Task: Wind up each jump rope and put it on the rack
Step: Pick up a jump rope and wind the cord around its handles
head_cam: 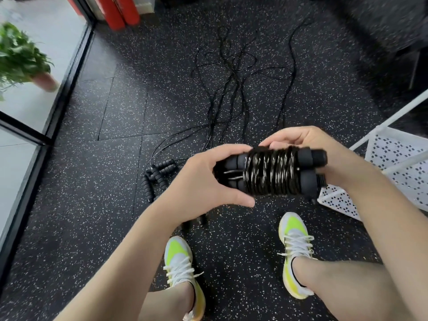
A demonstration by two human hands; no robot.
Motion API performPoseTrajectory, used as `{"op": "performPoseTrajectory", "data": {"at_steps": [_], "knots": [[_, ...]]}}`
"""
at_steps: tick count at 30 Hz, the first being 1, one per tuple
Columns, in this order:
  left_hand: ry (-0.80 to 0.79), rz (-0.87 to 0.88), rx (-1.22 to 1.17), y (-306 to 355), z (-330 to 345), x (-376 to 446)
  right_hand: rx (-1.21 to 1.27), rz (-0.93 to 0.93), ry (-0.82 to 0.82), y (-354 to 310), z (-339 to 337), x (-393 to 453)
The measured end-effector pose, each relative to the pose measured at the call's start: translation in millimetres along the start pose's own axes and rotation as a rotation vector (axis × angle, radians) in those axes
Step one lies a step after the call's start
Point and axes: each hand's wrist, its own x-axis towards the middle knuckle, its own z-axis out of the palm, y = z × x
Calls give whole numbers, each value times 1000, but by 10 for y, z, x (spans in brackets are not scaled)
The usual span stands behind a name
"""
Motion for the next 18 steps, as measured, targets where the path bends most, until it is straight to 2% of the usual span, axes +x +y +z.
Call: {"op": "performPoseTrajectory", "data": {"at_steps": [3, 7, 10, 13, 15, 18], "knots": [[70, -20, -187, 7, -26, 29, -148, -89, 60, 31, 51, -9], [95, -38, -225, -26, -43, 45, -64, -86, 115, -30, 147, 35], [52, -50, -198, -55, -31, 55, 360, 24, 160, -46, 170, 124], [17, -57, -221, -66, -28, 65, 477, 45, 215, 27, 189, 186], [9, -52, -288, -70, -36, 66, 358, 27, 266, 62, 225, 154], [68, -36, -401, -102, -36, 90, -205, 18, 404, 63, 311, 51]]}}
